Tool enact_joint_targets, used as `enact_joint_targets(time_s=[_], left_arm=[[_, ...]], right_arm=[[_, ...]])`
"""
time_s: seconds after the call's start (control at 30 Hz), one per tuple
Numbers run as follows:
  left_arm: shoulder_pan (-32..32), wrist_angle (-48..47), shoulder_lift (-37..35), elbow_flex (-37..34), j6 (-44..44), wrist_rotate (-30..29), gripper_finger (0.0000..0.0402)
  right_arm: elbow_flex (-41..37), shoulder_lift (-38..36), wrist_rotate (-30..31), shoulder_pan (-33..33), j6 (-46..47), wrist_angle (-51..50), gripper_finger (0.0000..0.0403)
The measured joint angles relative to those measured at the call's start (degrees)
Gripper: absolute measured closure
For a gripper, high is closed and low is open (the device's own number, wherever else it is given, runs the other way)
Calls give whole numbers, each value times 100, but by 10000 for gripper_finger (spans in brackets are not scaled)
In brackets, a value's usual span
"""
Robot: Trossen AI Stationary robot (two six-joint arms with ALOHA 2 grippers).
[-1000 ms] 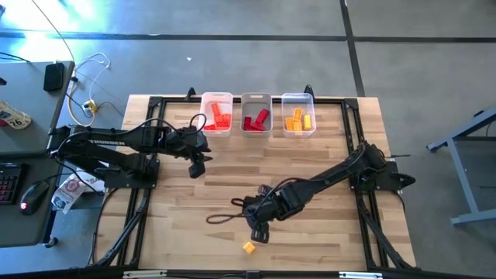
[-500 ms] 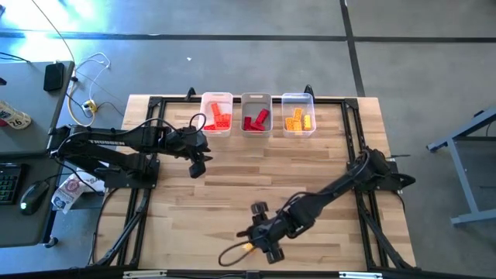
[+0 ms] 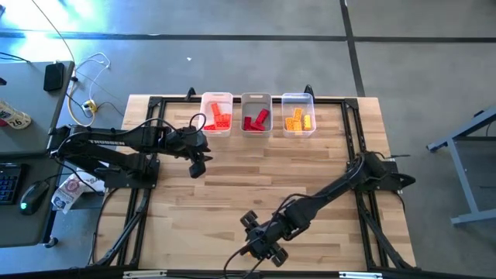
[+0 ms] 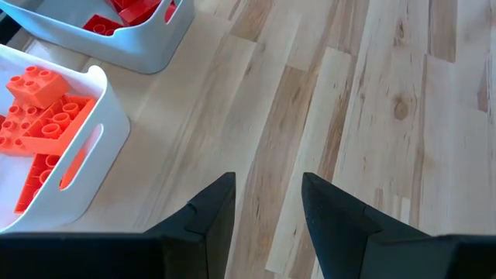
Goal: Sort & place blocks by color
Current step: Put the yellow game piece into the transparent bin
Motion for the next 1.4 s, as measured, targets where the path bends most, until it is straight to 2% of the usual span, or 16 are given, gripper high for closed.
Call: enact_joint_targets(time_s=[0.17, 1.0, 1.4], left_arm=[[0, -2, 0, 0, 0, 1, 266], [0, -4, 0, 0, -145, 2, 266], [0, -4, 0, 0, -146, 4, 266]], right_arm=[[0, 147, -27, -5, -410, 164, 190], [0, 1094, -236, -39, -616, 594, 190], [0, 1174, -242, -39, -572, 590, 190]])
